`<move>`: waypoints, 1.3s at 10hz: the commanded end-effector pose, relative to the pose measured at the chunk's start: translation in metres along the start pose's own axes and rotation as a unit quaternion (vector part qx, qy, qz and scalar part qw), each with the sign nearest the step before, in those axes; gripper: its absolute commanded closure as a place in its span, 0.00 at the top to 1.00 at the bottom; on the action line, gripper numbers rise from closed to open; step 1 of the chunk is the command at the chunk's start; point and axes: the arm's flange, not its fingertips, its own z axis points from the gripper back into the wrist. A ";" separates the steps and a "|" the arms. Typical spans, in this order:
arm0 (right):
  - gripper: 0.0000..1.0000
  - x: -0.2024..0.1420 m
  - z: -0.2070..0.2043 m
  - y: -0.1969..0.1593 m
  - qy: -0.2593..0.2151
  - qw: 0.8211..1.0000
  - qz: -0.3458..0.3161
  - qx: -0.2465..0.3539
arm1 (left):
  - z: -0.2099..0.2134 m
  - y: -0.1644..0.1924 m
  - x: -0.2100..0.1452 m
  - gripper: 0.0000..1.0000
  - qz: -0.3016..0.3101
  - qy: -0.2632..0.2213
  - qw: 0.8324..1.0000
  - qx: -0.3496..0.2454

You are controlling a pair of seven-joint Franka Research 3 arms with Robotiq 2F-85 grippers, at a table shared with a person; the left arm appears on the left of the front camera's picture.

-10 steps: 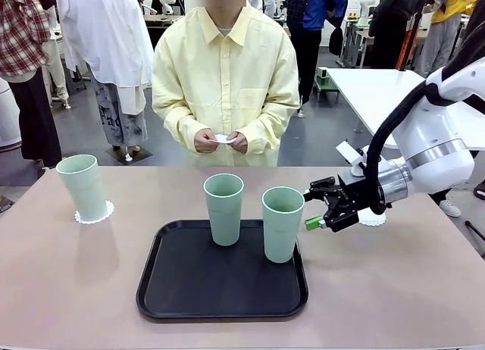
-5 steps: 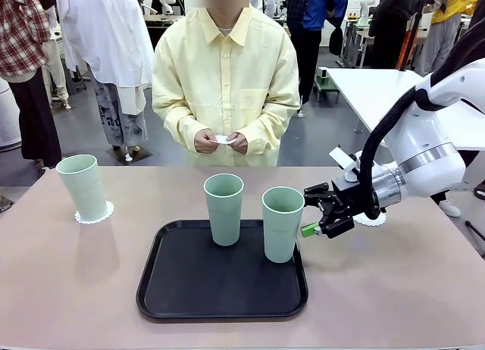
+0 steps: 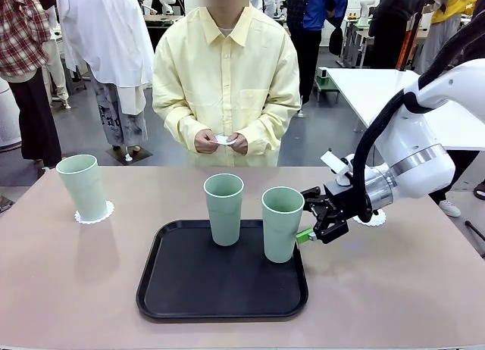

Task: Place coasters on the table and set cups on them.
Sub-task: Take one Reusable plastic cup from the Flat Tray and place it on a coaster set by the human.

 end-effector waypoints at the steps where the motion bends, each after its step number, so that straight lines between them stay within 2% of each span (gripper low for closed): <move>1: 1.00 -0.005 -0.005 -0.008 0.000 1.000 0.009 0.021 | 0.001 -0.002 0.000 1.00 -0.001 -0.002 1.000 -0.002; 13: 1.00 -0.007 -0.042 -0.022 -0.017 0.998 0.039 0.049 | 0.001 -0.002 0.000 1.00 -0.001 -0.002 1.000 -0.002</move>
